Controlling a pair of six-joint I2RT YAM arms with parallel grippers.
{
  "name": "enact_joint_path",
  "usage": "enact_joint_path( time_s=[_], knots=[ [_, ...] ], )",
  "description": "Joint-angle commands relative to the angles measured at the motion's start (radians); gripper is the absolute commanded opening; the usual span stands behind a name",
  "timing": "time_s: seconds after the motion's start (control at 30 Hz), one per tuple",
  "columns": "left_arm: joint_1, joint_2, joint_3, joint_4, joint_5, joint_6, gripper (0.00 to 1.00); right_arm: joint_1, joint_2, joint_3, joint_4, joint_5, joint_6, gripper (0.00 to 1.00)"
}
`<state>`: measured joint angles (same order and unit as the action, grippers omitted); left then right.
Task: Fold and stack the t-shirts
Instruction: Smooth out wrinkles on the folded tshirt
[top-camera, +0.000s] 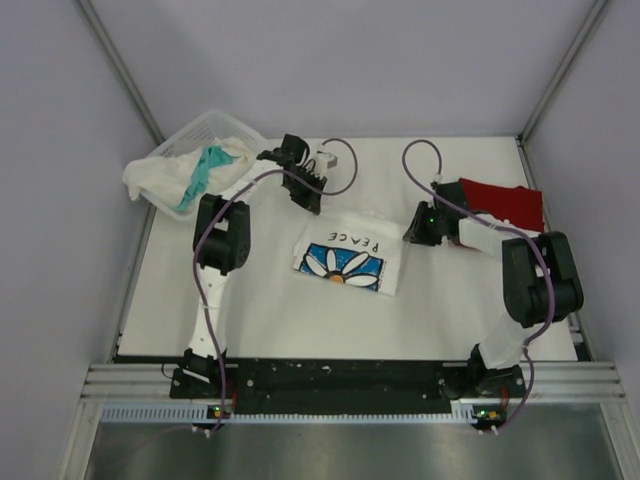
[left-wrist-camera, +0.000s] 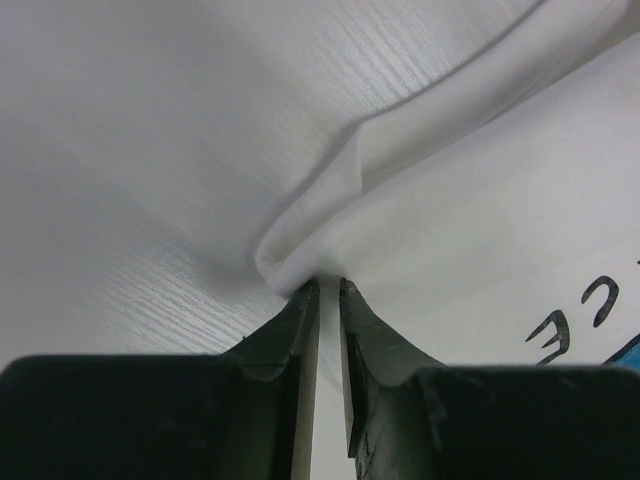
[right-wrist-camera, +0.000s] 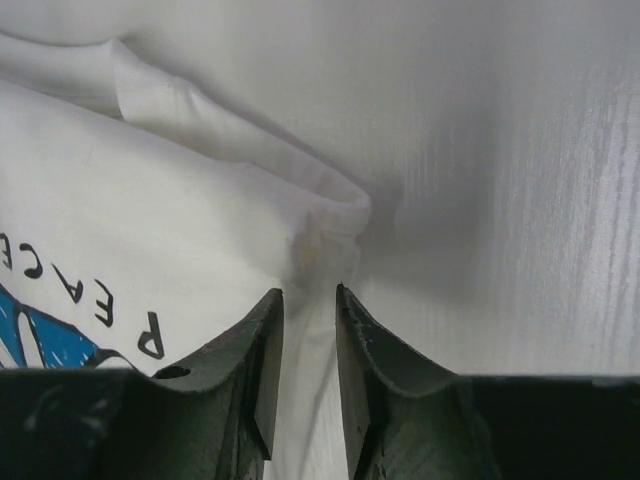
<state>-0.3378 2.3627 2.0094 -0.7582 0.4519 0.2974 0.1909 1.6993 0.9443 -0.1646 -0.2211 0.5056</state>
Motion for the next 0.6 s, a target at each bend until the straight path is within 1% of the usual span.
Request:
enact_joint_path(
  time_s=[0.0, 0.03, 0.07, 0.13, 0.17, 0.27, 0.33, 0.43, 0.5, 0.57],
  knots=[
    [0.01, -0.083, -0.031, 0.056, 0.001, -0.006, 0.21, -0.005, -0.137, 0.008, -0.035, 0.025, -0.064, 0.34],
    [0.011, -0.094, -0.028, 0.059, -0.015, 0.003, 0.24, -0.005, -0.159, -0.002, -0.033, 0.017, -0.065, 0.37],
    [0.011, -0.109, -0.026, 0.062, -0.033, 0.014, 0.26, -0.007, -0.176, -0.019, -0.024, 0.005, -0.056, 0.42],
    [0.014, -0.134, -0.021, 0.068, -0.068, 0.035, 0.3, -0.005, -0.191, -0.045, 0.008, -0.014, -0.035, 0.65],
    [0.017, -0.147, -0.023, 0.071, -0.081, 0.042, 0.32, -0.007, -0.188, -0.053, 0.025, -0.02, -0.029, 0.7],
    [0.031, -0.201, -0.034, 0.063, -0.093, 0.046, 0.35, -0.008, -0.121, -0.044, 0.048, -0.038, -0.019, 0.72],
    [0.04, -0.241, -0.055, 0.051, -0.093, 0.057, 0.36, -0.018, -0.06, -0.044, 0.091, -0.078, 0.007, 0.72],
    [0.059, -0.304, -0.115, 0.031, -0.075, 0.091, 0.36, -0.027, 0.019, -0.061, 0.19, -0.129, 0.056, 0.72],
    [0.074, -0.357, -0.17, 0.031, -0.053, 0.106, 0.36, -0.028, 0.071, -0.061, 0.224, -0.149, 0.077, 0.72],
    [0.089, -0.402, -0.222, 0.034, -0.03, 0.114, 0.37, -0.031, 0.114, -0.056, 0.267, -0.19, 0.096, 0.7]
  ],
)
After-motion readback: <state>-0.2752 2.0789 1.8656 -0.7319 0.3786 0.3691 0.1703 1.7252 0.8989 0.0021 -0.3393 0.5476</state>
